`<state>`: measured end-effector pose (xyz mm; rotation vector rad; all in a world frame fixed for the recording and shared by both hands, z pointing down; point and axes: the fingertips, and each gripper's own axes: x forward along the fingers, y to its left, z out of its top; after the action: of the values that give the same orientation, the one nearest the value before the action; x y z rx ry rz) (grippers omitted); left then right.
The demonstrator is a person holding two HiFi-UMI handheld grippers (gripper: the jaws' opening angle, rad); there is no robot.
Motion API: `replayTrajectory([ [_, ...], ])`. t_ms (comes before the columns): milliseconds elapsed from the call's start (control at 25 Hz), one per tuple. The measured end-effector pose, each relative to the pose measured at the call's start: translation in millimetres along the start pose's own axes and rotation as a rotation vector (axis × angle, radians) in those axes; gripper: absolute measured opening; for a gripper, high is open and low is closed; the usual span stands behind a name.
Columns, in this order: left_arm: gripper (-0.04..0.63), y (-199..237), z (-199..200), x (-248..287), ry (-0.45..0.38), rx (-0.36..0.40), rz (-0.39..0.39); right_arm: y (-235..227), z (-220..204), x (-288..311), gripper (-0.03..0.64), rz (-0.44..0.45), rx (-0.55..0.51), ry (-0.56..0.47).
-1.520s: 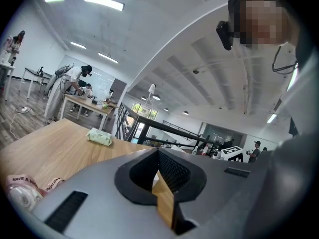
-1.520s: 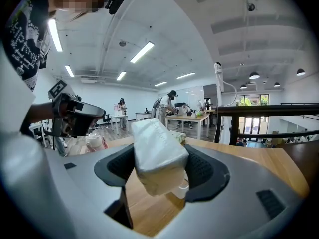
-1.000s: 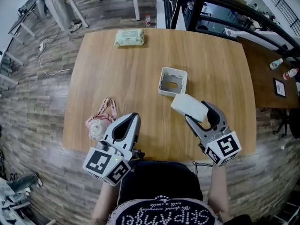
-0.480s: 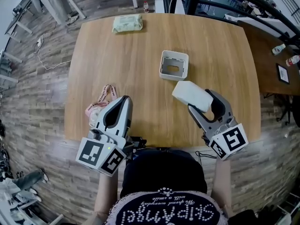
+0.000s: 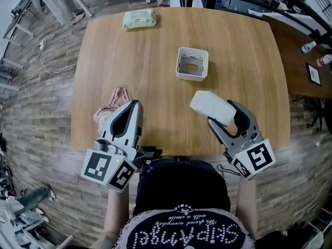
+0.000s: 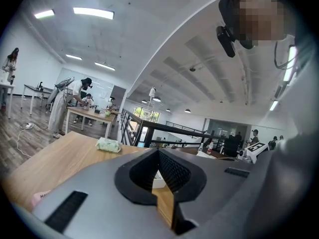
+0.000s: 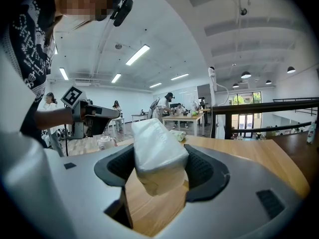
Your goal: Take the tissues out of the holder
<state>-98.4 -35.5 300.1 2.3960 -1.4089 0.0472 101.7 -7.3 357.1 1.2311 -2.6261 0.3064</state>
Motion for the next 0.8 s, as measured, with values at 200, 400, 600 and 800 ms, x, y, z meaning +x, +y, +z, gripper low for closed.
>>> replayTrajectory([
  [200,0.005,-1,-1,-4,0.005,0.020,-0.003,9,-1,-4,0.307,0.002,0.003,-0.002],
  [400,0.005,-2,-1,-10,0.009,0.021,0.003,17,2,-10,0.307,-0.004,0.010,-0.010],
  [600,0.005,-2,-5,-14,0.013,0.019,-0.002,26,0,-11,0.307,0.002,-0.004,-0.007],
  [800,0.005,-4,-8,-15,0.016,0.013,-0.008,34,-1,-14,0.307,0.017,-0.008,-0.007],
])
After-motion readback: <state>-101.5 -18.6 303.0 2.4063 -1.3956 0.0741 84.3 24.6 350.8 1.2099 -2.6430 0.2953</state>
